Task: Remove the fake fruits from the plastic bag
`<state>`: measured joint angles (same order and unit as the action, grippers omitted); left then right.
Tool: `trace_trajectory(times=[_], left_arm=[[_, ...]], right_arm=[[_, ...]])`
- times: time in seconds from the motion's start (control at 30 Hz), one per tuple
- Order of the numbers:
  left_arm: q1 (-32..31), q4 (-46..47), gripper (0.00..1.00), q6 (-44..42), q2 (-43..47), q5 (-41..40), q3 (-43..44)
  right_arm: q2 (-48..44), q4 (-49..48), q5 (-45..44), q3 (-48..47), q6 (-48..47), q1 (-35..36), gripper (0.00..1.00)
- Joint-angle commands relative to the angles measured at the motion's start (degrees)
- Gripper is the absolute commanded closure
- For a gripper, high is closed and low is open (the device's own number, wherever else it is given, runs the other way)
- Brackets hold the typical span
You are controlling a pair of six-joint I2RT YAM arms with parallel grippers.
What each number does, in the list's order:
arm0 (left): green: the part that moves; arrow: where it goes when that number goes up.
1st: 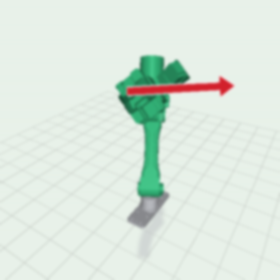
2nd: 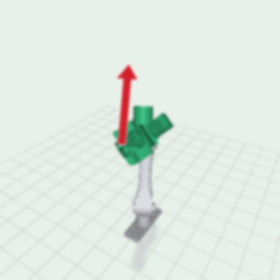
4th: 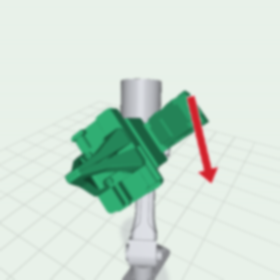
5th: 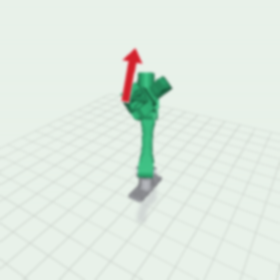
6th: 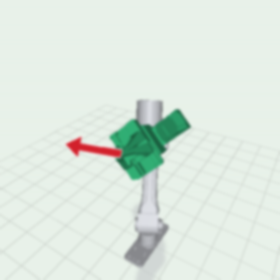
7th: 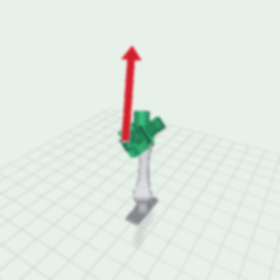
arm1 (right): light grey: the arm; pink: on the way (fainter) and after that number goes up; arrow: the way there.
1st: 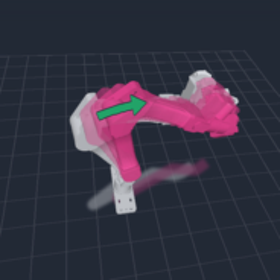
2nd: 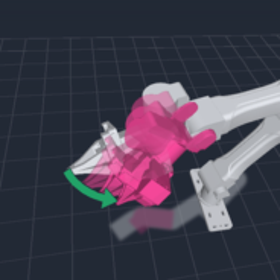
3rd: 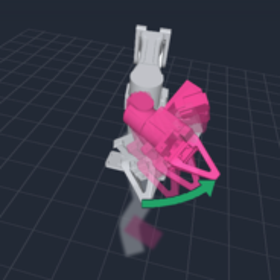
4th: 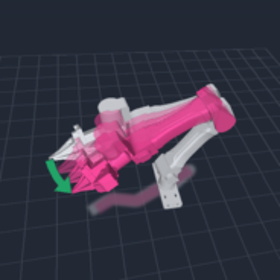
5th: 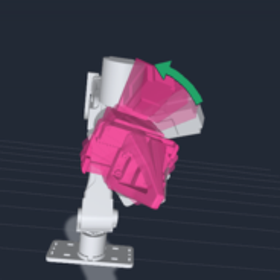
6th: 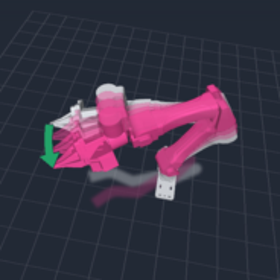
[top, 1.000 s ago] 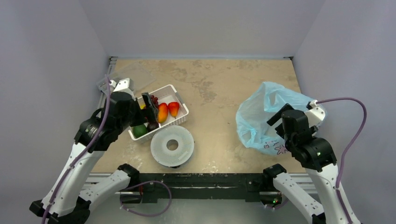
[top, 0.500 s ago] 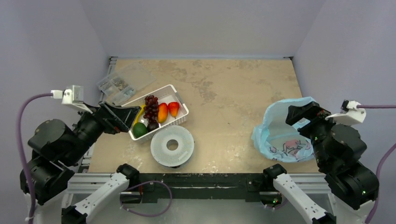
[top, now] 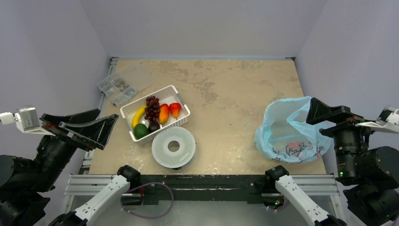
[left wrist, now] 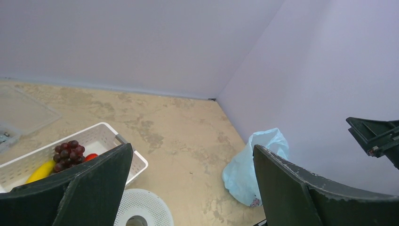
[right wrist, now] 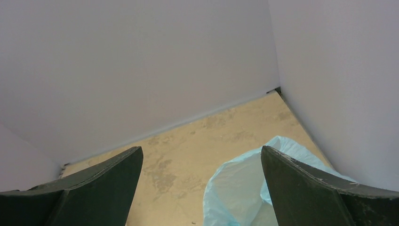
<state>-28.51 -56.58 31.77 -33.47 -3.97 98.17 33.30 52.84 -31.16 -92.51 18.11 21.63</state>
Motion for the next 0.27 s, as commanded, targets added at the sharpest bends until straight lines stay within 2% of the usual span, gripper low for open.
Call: trace_trajectory(times=[0.0,0.23], left_arm=[[0.3,1.3,0.00,-2.6,0.2,-1.3,1.0],[0.3,0.4,0.00,-3.9,-0.4,-2.3,1.1]], right_arm=[[-0.4,-5.2,-1.7,-0.5,-3.8,-0.1,0.01],[-1.1,-6.2,-3.7,1.1,-3.7,0.0,0.01]])
